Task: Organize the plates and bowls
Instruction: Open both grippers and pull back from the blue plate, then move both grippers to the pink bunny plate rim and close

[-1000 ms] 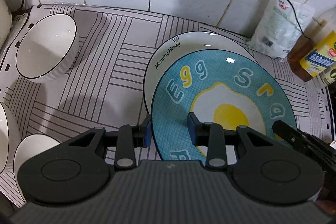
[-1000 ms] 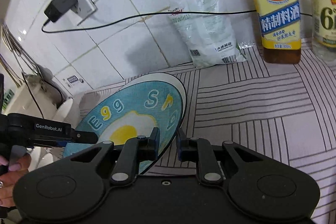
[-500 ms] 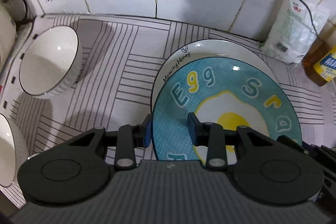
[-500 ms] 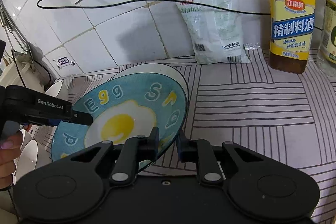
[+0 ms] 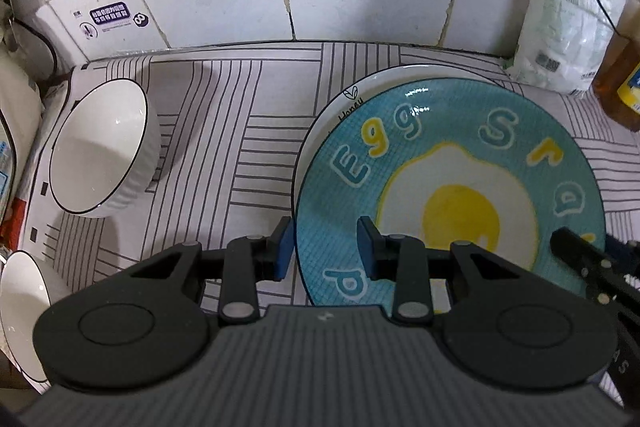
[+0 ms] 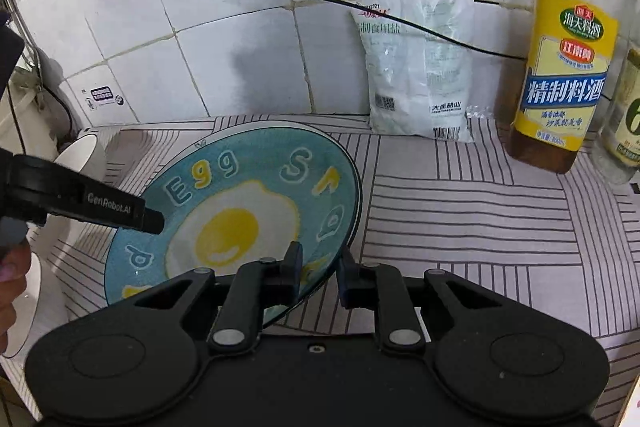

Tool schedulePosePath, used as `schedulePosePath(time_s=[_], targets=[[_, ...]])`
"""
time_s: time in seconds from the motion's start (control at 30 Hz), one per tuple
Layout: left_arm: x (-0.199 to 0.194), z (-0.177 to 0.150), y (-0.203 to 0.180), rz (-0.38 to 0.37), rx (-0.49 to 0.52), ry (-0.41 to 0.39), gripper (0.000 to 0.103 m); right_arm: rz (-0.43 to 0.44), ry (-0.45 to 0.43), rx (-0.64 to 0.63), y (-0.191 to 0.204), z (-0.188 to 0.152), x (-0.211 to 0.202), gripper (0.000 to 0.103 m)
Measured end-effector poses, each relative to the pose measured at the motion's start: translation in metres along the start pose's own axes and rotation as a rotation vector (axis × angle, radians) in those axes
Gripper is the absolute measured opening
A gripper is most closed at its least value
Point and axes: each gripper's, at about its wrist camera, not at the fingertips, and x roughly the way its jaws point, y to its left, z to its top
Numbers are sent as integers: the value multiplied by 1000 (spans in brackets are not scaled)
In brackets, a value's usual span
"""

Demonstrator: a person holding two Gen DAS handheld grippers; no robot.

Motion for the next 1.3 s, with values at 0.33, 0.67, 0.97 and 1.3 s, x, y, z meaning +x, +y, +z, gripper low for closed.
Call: schedulePosePath(time_s=[0.33,0.67,0.97,1.3], targets=[[8,2,8,-26,-25,34,30,-97,-17,-60,15,-5,6,29],[2,2,13,-65,-55,58,29,-135,-46,-51,16,-12,13,31],[-43,-15,5,-90,-3,3,30,-42,-110,16,1,-28,-39,31],[-104,-28,-2,-213,37,-32,40,-6,-159,-9,-11,-49,-110,36]])
